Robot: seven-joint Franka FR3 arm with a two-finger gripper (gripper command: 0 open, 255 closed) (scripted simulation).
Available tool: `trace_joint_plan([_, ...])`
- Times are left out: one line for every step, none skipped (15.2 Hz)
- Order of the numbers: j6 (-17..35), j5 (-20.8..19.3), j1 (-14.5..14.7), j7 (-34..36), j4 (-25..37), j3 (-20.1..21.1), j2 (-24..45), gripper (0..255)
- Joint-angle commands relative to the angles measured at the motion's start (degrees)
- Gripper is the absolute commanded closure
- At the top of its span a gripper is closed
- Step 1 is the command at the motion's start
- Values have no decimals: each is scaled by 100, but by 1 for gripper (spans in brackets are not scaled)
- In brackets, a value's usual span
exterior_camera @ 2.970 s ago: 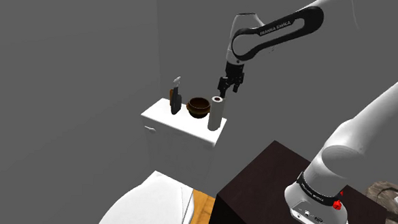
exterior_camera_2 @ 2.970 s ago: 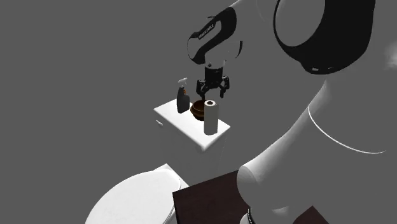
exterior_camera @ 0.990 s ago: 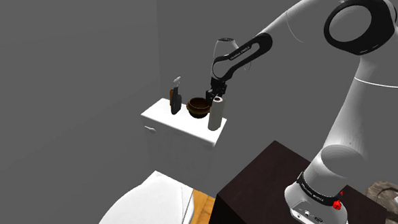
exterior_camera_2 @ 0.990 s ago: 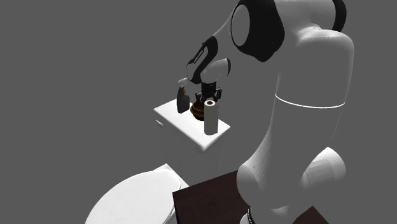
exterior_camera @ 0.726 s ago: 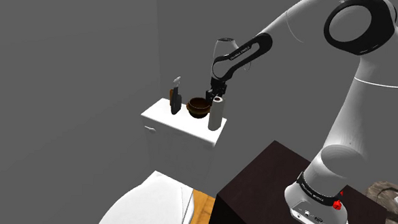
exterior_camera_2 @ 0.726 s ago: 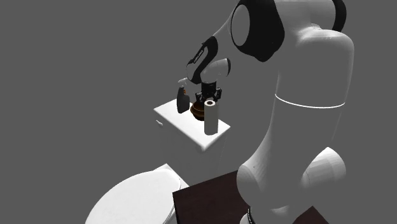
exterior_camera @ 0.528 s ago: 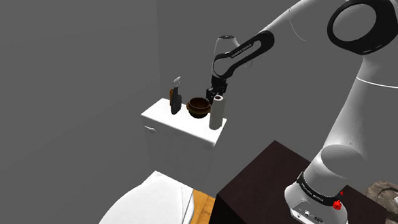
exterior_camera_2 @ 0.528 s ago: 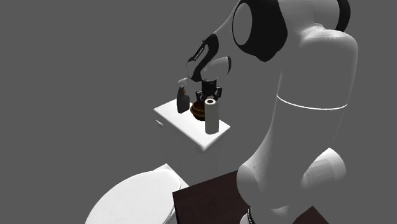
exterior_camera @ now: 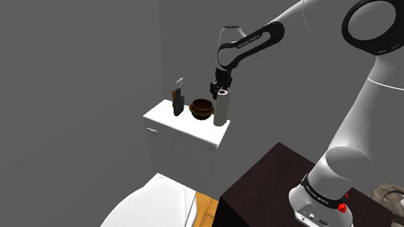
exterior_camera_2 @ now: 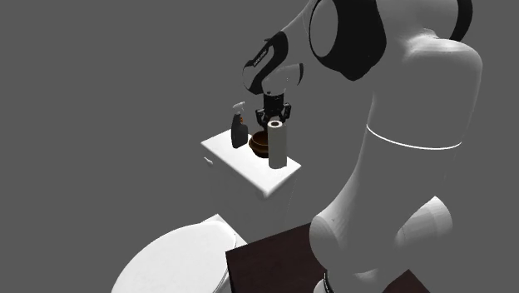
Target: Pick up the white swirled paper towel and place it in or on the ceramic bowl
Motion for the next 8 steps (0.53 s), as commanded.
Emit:
trace_joint_plan([-158,9,1,-11,67,2,-89,255])
trace_joint_plan([-231,13,1,-17,103,3,-125,255])
trace_joint_plan([-303,17,2,-22,140,4,-160,255])
trace_joint_plan([-375,21,2,-28,179,5,-195,255])
trace_joint_plan([-448,25,2,-33,219,5,-228,255])
trace_joint_plan([-521,28,3,-38,259,6,-260,255])
trace_joint_plan([-594,32,3,-43,302,7,-290,255])
trace_joint_plan([-666,35,3,-49,345,7,-320,255])
